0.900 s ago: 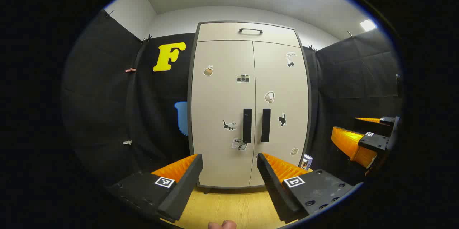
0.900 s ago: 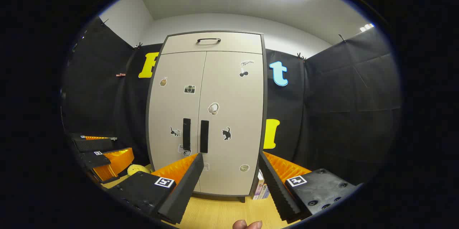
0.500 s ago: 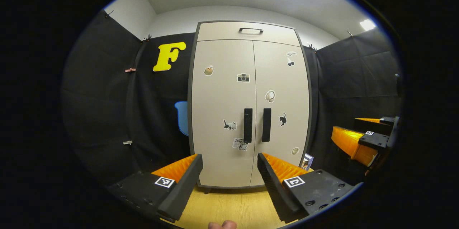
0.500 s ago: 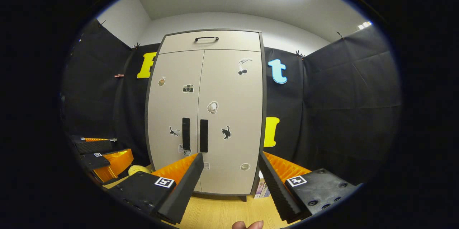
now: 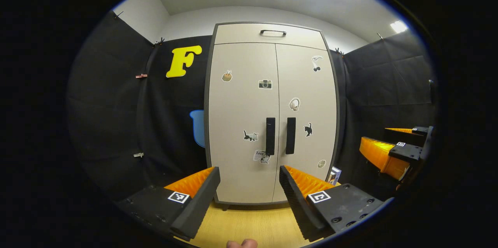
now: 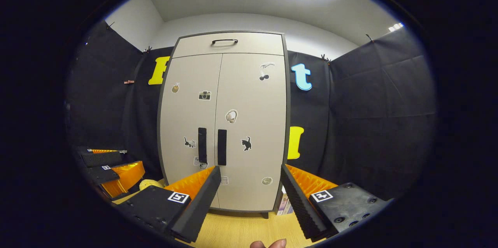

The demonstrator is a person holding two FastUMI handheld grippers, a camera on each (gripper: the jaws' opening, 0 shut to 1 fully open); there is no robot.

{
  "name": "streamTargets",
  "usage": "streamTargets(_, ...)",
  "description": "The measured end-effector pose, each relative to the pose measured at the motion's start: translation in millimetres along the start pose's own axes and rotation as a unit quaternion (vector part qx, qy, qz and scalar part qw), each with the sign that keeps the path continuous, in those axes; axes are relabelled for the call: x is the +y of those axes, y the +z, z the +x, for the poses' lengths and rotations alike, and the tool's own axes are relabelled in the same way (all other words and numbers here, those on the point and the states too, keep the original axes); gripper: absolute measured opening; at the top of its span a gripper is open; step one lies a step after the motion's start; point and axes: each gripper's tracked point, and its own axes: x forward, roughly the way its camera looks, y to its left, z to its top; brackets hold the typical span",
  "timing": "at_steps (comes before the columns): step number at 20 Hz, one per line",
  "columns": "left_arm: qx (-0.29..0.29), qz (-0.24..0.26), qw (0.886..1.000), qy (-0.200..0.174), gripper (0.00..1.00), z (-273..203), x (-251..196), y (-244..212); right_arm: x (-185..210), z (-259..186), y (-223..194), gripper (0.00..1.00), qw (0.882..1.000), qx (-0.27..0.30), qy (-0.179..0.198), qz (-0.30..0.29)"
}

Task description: Open the right door of the double-door shoe cabinet with the right hand, and open the left door with the left hand.

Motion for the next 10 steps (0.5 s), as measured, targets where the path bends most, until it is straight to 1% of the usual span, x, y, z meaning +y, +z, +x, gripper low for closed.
streamTargets(4,0.0,-0.001,1.0,-0.001,0.95,2.8,5.2,-2.7,14.9,12.9,-2.4,0.97,1.0,0.005,0.018,0.005)
streamTargets(6,0.003,-0.001,1.0,-0.002,0.95,4.4,8.4,-7.3,22.2,30.7,0.1,0.97,1.0,0.001,0.025,0.004)
streamTargets(10,0.007,0.014,1.0,0.003,0.95,7.9,20.3,-17.0,39.9,71.7,9.5,0.98,0.999,-0.017,0.034,-0.004)
